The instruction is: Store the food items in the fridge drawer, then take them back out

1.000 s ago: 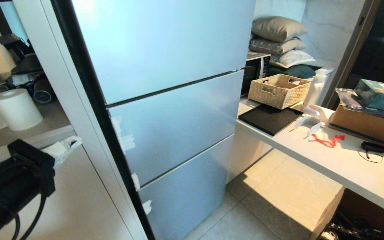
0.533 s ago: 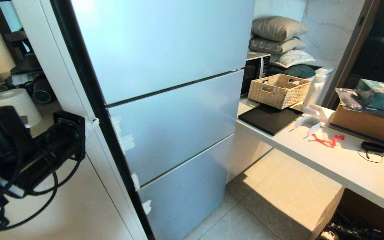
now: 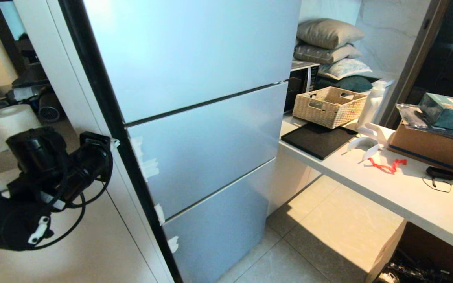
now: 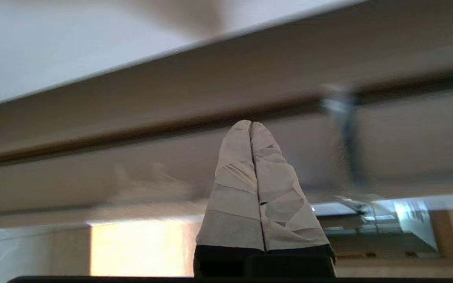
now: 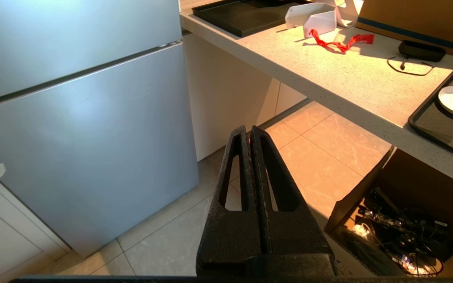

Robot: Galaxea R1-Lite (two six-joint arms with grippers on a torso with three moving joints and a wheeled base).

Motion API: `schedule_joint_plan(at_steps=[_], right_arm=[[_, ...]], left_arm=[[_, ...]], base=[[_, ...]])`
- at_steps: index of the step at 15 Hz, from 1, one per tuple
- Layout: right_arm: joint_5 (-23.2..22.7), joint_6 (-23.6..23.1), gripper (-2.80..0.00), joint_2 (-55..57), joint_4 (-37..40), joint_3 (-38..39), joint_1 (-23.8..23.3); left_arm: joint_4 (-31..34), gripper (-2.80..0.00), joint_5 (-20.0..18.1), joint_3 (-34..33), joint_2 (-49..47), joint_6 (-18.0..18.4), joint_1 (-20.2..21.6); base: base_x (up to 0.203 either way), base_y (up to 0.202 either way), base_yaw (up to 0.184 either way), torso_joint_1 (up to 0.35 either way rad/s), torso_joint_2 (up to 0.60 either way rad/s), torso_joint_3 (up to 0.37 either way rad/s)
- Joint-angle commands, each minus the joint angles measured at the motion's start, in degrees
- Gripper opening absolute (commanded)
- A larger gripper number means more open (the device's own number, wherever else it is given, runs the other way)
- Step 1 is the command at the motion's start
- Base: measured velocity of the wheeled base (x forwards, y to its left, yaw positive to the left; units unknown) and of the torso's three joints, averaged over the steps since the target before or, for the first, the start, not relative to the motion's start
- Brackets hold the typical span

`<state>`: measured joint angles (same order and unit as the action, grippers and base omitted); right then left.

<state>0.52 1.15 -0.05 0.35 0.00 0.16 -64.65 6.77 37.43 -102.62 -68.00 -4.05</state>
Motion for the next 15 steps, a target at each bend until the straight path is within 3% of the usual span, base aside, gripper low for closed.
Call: schedule_joint_plan(at_steps=[1,5,15], right_arm=[[0.0,0.0,-2.8,0.1,0.0,0.0,0.0],[0.0,0.0,-2.8,0.0,0.0,0.0,0.0],[0.0,0.0,-2.8,0.0,0.0,0.0,0.0]], left_arm=[[-0.6,-2.8,0.0,-0.4,-2.4,-0.6,0.0],[-0.6,-2.8,0.0,-1.9,-1.8,-0.7,-1.0],[-0.6,-2.8,0.9,-4.6,1.3,-0.6,-8.5]], base=[[0.0,0.0,0.0,0.0,0.0,0.0],[0.0,0.0,0.0,0.0,0.0,0.0],[0.0,0.0,0.0,0.0,0.0,0.0]])
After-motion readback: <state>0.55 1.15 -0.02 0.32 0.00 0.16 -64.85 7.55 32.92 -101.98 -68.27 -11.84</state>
